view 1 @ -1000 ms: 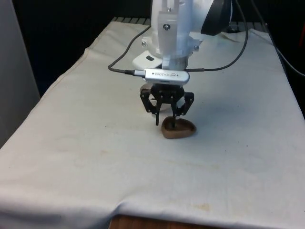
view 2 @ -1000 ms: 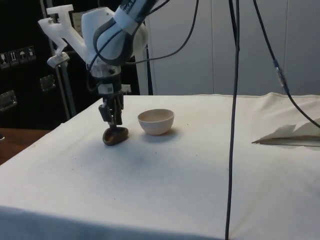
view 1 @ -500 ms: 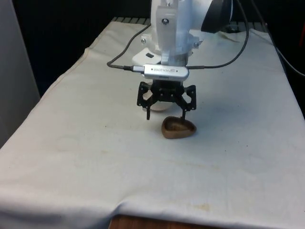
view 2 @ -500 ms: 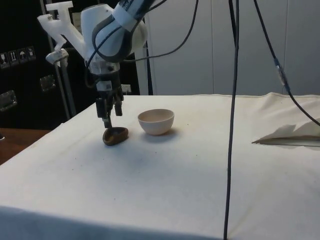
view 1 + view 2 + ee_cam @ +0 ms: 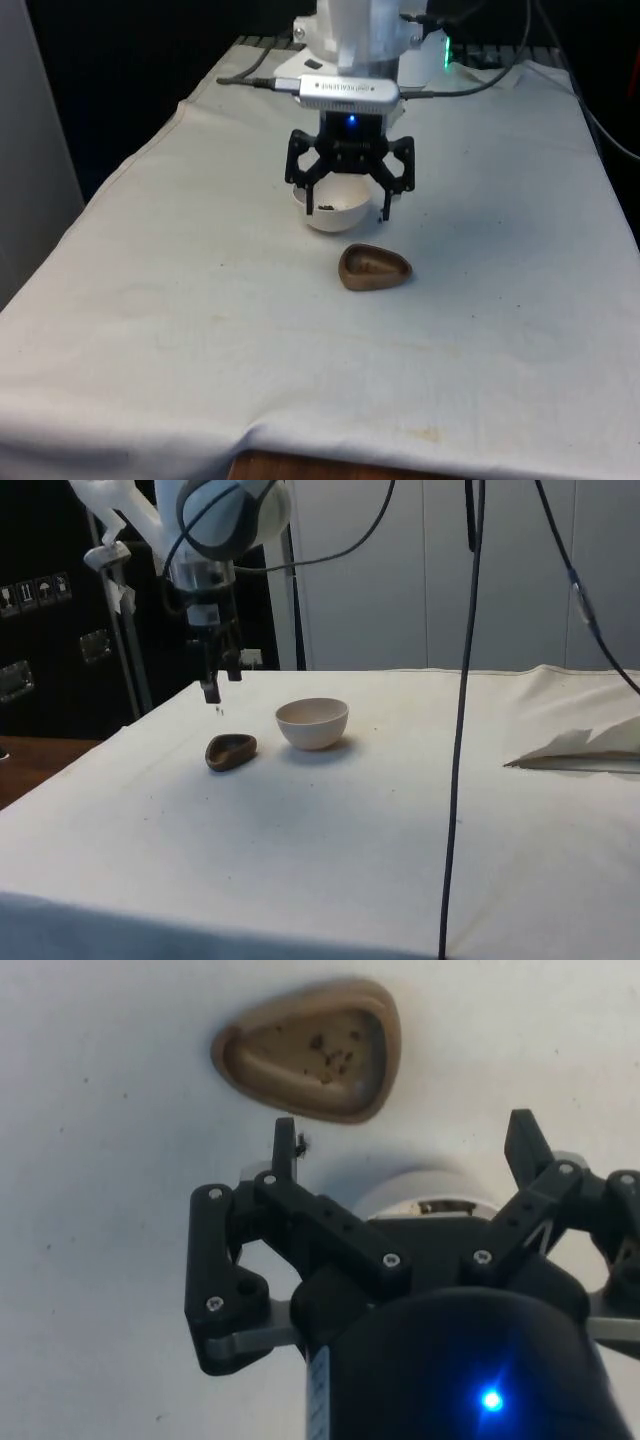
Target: Pour the coffee beans from the cup into the bowl.
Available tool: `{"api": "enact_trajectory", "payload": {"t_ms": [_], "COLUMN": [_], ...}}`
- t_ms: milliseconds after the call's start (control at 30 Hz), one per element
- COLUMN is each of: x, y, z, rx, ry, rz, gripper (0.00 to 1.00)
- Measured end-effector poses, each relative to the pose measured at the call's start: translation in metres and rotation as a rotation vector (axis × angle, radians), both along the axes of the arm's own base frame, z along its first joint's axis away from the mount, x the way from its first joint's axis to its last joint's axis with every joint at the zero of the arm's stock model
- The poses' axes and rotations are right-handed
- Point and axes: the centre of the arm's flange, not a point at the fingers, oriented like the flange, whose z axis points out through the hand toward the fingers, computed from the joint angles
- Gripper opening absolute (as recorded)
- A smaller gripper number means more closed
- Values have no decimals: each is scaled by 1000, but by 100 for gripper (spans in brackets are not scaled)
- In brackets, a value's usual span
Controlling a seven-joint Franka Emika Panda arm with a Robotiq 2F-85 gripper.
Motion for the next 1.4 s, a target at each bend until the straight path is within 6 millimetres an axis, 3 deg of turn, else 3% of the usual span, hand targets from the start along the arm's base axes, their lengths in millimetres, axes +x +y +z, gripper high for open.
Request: {"api": "enact_trajectory", "payload": {"t_ms": [467,1067,1400], "x": [-13,-54,-71], "y": [-1,-8,-10], "z": [39,86,102], "rx": [-2,12,25], "ry": [1,-21,-31], "rz": [13,32,39], "gripper": [100,100,100]}}
